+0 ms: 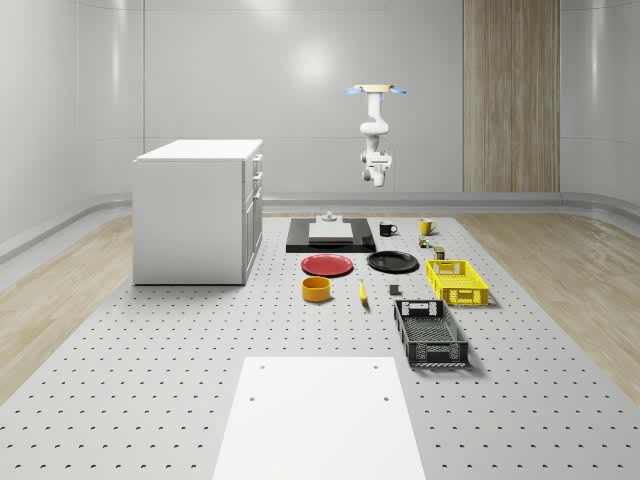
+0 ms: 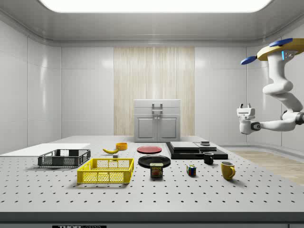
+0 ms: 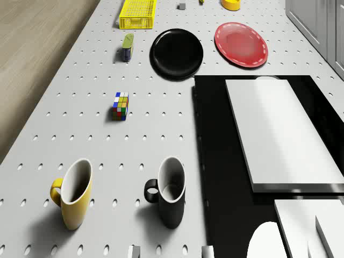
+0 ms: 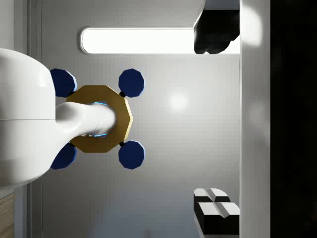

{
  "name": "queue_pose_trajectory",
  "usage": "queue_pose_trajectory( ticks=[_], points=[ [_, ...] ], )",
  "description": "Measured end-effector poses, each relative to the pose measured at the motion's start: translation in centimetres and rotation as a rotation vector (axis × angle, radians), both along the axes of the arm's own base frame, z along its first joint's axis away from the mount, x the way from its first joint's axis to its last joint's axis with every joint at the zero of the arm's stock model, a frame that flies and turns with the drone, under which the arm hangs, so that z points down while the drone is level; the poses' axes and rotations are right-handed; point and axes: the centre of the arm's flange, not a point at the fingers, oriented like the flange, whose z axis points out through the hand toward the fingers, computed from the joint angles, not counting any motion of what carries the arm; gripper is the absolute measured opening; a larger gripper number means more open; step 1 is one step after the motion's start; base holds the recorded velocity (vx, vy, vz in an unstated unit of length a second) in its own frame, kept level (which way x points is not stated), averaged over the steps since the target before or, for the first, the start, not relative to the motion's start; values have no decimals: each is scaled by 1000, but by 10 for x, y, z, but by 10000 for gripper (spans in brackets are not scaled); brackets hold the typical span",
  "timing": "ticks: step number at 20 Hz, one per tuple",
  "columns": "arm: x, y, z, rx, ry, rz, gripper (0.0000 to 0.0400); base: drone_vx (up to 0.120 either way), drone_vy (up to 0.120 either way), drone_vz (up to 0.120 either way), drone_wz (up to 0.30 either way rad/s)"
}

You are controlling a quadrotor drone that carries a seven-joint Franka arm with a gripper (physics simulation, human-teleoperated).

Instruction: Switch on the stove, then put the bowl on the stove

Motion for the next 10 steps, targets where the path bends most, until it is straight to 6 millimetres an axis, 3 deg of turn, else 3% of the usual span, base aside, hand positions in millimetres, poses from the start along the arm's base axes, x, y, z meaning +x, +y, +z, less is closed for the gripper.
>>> queue_pose_trajectory(
  ticks=[7, 10],
  points=[
    [-3, 0, 50, 0, -6, 0, 400, 6, -6, 0, 0],
    [-2, 0, 66, 0, -8, 0, 400, 120, -120, 0, 0]
  ],
)
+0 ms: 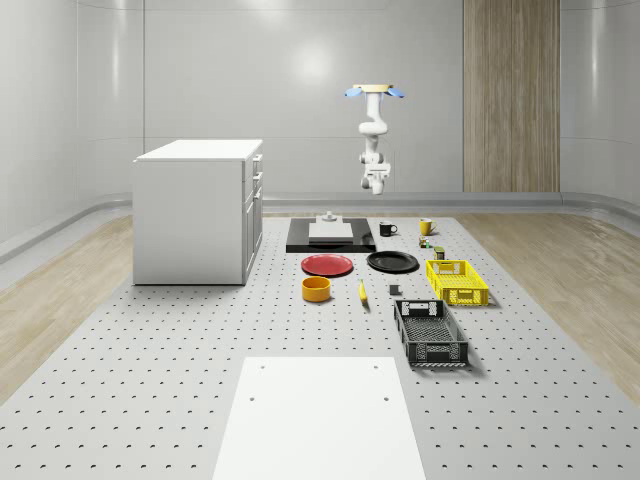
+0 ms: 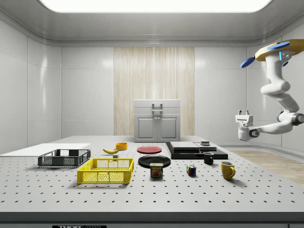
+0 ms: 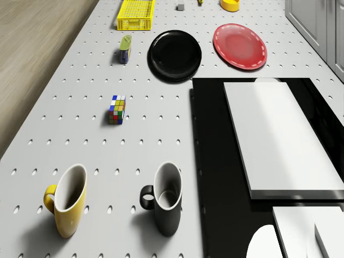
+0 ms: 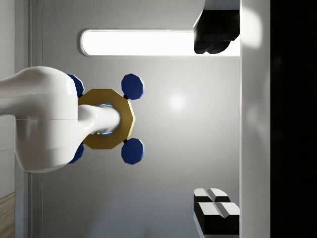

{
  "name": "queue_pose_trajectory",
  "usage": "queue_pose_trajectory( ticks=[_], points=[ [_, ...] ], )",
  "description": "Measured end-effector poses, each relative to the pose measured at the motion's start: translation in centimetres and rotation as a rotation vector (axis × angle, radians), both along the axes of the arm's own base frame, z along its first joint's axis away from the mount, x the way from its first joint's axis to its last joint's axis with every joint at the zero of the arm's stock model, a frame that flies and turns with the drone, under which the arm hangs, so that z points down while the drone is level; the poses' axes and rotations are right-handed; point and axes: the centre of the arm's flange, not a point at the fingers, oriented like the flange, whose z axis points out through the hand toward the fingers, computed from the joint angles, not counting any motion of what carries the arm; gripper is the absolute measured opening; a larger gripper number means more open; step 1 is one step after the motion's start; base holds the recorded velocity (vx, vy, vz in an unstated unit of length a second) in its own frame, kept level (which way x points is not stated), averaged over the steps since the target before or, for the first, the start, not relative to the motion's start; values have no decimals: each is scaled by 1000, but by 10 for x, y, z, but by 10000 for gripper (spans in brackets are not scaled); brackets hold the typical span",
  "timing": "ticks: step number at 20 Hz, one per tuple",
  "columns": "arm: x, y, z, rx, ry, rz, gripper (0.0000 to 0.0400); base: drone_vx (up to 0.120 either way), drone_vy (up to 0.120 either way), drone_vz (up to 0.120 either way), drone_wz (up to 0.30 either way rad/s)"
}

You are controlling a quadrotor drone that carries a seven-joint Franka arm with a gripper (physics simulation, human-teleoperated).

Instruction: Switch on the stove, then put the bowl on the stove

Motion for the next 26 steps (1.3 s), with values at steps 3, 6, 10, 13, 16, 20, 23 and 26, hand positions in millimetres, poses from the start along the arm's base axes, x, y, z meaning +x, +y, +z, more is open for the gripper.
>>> queue_pose_trajectory(
  ticks=[3, 6, 10, 13, 16, 20, 23, 26],
  points=[
    [1, 0, 12, 0, -2, 0, 400, 120, -120, 0, 0],
    [1, 0, 19, 0, -5, 0, 400, 120, -120, 0, 0],
    [2, 0, 24, 0, -8, 0, 400, 120, -120, 0, 0],
    [2, 0, 26, 0, -10, 0, 400, 120, -120, 0, 0],
    [1, 0, 26, 0, -12, 0, 400, 120, -120, 0, 0],
    [1, 0, 27, -1, -15, 0, 400, 120, -120, 0, 0],
    [1, 0, 27, -1, -18, 0, 400, 120, -120, 0, 0],
    [1, 0, 27, -2, -20, 0, 400, 120, -120, 0, 0]
  ],
)
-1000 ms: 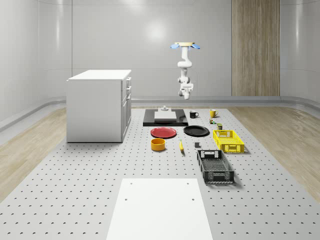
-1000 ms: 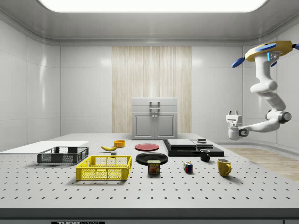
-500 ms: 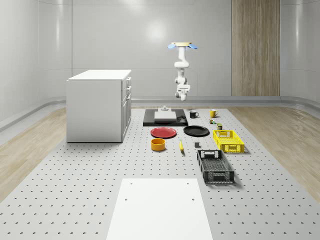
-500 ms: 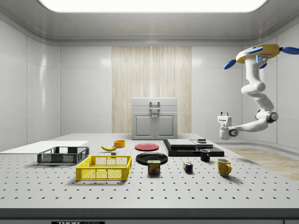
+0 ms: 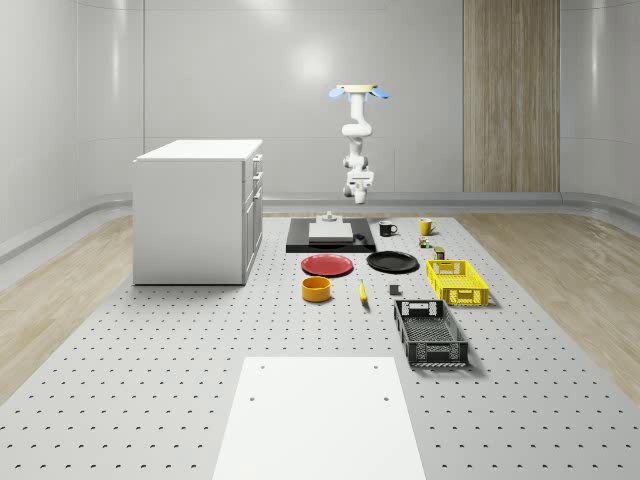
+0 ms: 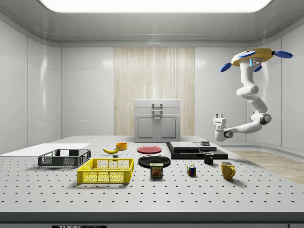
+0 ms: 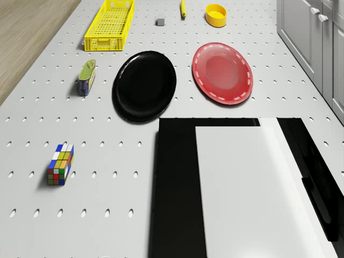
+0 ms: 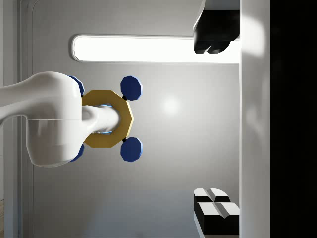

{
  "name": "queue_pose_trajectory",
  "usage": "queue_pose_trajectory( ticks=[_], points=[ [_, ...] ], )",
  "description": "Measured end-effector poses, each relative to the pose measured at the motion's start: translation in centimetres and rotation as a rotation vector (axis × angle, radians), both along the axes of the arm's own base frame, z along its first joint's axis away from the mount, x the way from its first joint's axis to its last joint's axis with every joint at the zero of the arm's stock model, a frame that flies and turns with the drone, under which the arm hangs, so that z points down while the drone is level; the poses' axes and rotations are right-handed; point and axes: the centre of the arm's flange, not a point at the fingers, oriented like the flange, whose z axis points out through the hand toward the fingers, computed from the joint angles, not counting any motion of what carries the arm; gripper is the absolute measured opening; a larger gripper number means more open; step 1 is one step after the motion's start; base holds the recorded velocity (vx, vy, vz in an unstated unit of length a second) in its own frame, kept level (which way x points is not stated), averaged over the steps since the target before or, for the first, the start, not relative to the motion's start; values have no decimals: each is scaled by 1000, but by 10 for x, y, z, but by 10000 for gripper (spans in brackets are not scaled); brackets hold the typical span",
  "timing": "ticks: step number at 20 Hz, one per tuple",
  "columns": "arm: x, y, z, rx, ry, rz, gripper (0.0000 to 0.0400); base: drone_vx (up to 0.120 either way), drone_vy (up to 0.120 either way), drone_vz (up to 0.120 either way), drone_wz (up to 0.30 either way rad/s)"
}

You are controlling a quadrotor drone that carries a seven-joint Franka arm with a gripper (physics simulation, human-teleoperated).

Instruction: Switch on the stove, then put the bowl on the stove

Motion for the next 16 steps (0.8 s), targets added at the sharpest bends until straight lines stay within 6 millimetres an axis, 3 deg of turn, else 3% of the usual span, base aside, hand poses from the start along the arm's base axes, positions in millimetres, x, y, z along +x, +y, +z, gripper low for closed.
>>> queue_pose_trajectory(
  ticks=[16],
  points=[
    [-1, 2, 0, -22, -12, 0, 400, 120, -120, 0, 0]
  ],
)
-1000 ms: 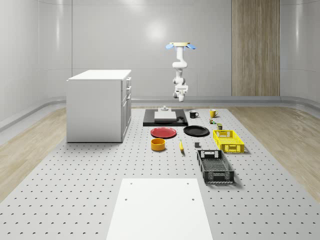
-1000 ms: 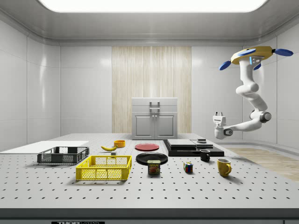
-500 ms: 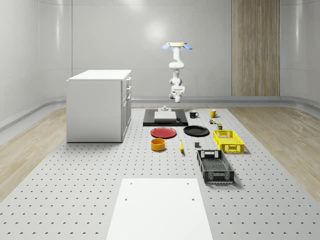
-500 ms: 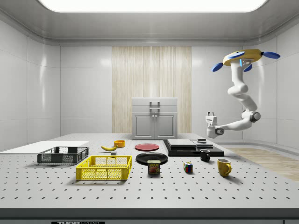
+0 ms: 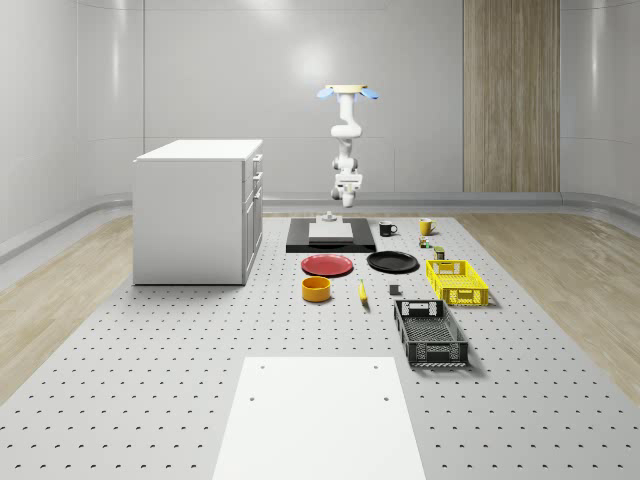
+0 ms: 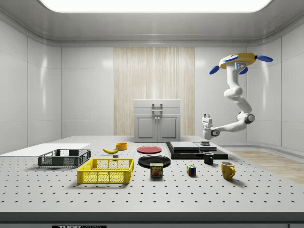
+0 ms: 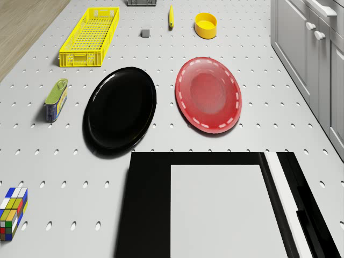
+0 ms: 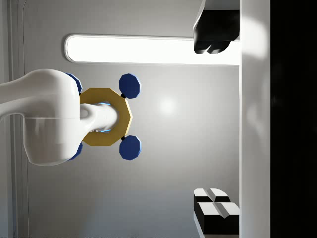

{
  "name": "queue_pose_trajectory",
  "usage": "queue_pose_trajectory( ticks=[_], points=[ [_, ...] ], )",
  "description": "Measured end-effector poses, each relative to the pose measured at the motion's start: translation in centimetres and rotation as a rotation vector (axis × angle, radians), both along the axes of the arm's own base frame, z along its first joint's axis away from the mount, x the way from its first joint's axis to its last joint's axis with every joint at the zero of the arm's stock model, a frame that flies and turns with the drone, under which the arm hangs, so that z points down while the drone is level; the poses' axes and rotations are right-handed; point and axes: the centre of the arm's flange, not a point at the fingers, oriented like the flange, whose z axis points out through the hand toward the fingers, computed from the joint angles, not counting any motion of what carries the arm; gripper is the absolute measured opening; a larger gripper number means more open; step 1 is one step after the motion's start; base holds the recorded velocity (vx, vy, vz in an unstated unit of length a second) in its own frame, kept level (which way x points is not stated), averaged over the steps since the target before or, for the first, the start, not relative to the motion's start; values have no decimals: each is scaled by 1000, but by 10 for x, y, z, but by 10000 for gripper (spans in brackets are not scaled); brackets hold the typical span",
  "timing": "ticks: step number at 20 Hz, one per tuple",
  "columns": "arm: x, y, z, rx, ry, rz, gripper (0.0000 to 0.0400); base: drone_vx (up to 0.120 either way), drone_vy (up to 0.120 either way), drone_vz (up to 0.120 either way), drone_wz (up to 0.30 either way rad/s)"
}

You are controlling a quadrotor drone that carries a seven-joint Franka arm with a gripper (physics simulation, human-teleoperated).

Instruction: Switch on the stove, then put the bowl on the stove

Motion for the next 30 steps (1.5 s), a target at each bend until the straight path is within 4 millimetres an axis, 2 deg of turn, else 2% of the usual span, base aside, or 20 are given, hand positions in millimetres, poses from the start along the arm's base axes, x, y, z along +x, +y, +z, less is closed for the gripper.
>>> queue_pose_trajectory(
  ticks=[10, 14, 17, 21, 23, 25, 27, 30],
  points=[
    [-1, 11, -1, -106, -7, -3, 400, 104, -120, 0, 0],
    [-1, 23, -3, -231, -10, -6, 400, 0, -120, 0, 0],
    [-1, 38, -9, -396, -12, -10, 400, 0, -120, 0, 0],
    [-1, 69, -30, -772, -13, -20, 400, 0, -120, 0, 0],
    [0, 84, -52, -1045, -13, -28, 400, 0, -120, 0, 0],
    [1, 95, -83, -1368, -12, -37, 400, 0, -20, -100, 0],
    [2, 95, -117, -1715, -10, -47, 400, 0, 0, -120, 0],
    [4, 76, -160, -2195, -6, -61, 400, 0, 0, -120, 0]
  ],
)
